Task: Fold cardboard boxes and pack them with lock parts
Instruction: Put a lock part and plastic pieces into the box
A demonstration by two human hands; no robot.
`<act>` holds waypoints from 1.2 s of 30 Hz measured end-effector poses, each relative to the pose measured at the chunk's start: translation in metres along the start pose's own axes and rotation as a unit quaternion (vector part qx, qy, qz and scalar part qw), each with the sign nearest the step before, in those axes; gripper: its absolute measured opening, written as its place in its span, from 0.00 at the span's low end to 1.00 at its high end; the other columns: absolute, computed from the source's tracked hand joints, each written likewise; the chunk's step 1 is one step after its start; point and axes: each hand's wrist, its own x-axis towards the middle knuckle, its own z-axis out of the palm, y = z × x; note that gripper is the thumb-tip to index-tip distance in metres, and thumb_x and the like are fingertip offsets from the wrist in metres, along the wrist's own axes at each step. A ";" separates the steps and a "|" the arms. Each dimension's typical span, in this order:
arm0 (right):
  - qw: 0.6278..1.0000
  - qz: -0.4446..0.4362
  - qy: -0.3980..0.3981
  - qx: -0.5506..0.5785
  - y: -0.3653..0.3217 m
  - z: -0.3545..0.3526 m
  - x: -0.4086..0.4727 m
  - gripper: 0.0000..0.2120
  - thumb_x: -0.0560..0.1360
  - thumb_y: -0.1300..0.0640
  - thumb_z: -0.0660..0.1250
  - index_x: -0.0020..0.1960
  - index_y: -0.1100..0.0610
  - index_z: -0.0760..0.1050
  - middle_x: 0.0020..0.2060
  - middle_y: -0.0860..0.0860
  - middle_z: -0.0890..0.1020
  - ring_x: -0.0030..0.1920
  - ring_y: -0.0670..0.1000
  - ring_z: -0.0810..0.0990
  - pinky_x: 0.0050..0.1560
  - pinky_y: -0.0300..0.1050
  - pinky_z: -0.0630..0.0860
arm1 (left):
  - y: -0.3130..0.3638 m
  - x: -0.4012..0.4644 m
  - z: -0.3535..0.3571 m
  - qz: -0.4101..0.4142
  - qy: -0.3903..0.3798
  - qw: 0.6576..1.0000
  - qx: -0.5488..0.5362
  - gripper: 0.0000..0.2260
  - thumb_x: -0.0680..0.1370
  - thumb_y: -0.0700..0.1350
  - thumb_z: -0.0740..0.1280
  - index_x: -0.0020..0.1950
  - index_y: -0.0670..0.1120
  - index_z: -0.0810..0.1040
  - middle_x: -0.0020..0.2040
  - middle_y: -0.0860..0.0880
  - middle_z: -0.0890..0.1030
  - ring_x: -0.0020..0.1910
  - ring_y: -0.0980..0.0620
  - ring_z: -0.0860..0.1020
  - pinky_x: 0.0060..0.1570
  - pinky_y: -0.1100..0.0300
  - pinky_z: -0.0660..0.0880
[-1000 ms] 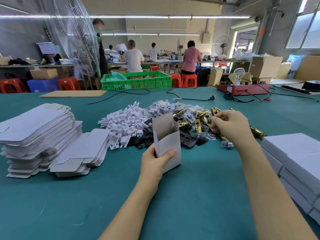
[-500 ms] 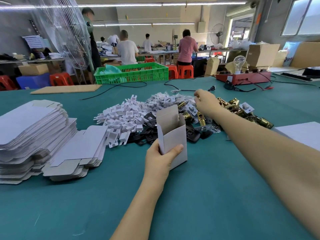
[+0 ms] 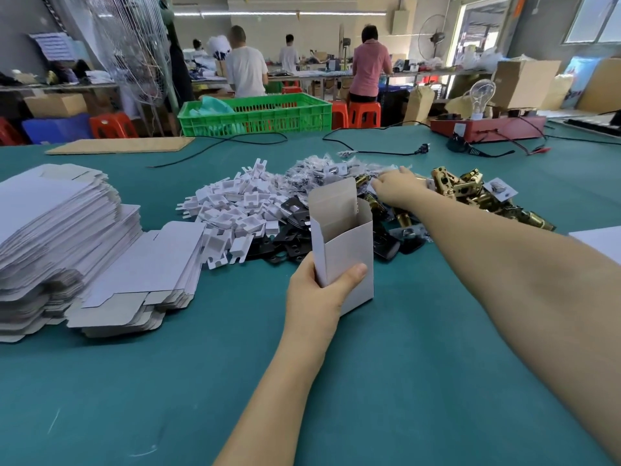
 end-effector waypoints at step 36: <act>0.888 -0.394 0.196 0.136 -0.041 -0.078 -0.227 0.10 0.77 0.66 0.63 0.57 0.59 0.77 0.46 0.52 0.81 0.47 0.54 0.79 0.46 0.55 0.75 | 0.020 -0.016 0.012 -0.016 -0.077 0.996 0.036 0.15 0.65 0.44 0.75 0.51 0.52 0.82 0.45 0.53 0.86 0.43 0.58 0.83 0.38 0.69 0.75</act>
